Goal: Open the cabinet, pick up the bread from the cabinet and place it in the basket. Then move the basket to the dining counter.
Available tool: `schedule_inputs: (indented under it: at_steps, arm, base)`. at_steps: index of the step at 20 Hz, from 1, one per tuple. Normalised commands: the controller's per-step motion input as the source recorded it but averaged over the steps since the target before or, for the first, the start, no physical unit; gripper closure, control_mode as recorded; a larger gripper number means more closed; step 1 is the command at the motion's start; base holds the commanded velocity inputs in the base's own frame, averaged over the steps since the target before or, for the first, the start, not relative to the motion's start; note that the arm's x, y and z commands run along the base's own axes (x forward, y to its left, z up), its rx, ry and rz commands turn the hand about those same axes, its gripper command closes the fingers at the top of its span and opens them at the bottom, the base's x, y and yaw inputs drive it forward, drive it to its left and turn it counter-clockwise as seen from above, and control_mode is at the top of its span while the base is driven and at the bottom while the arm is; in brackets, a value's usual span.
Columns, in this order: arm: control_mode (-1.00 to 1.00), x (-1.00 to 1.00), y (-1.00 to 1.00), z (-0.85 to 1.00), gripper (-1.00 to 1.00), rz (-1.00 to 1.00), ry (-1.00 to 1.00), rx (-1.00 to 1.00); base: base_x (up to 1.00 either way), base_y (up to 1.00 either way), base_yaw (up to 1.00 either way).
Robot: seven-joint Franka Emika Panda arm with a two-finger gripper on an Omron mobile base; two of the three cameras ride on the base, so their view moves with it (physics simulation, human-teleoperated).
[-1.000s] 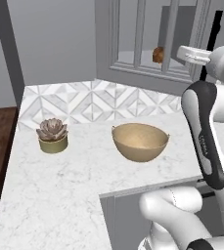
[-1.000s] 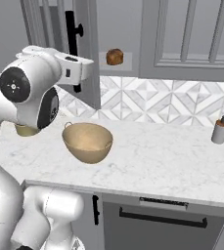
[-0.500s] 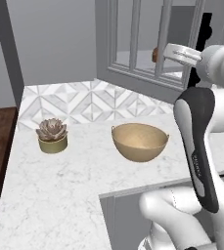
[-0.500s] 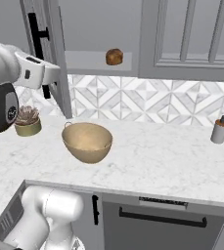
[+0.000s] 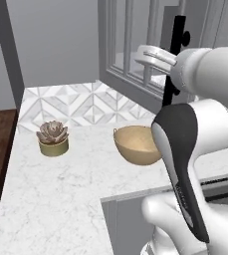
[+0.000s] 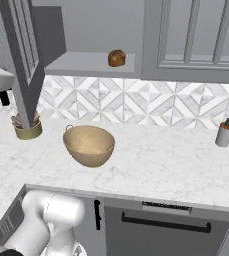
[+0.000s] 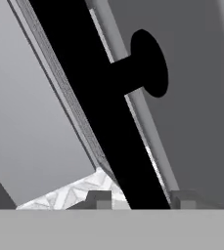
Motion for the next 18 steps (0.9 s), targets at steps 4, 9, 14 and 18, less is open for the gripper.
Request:
schedule_inputs:
  at_steps: [4,9,14,18]
  arm:
    - [-1.0,-0.33,1.0,-0.07,1.0,0.05,0.06,0.07]
    - [-1.0,-0.28,1.0,-0.09,1.0,0.05,0.05,0.07]
    - [-1.0,-0.42,0.36,0.0,1.0,0.1,-0.06,0.13]
    - [-1.0,-1.0,-0.98,0.0,1.0,0.23,-0.2,0.28]
  base:
    - [0.0,0.0,0.0]
    - [0.0,0.0,0.0]
    - [0.0,0.0,0.0]
    - [0.0,0.0,0.0]
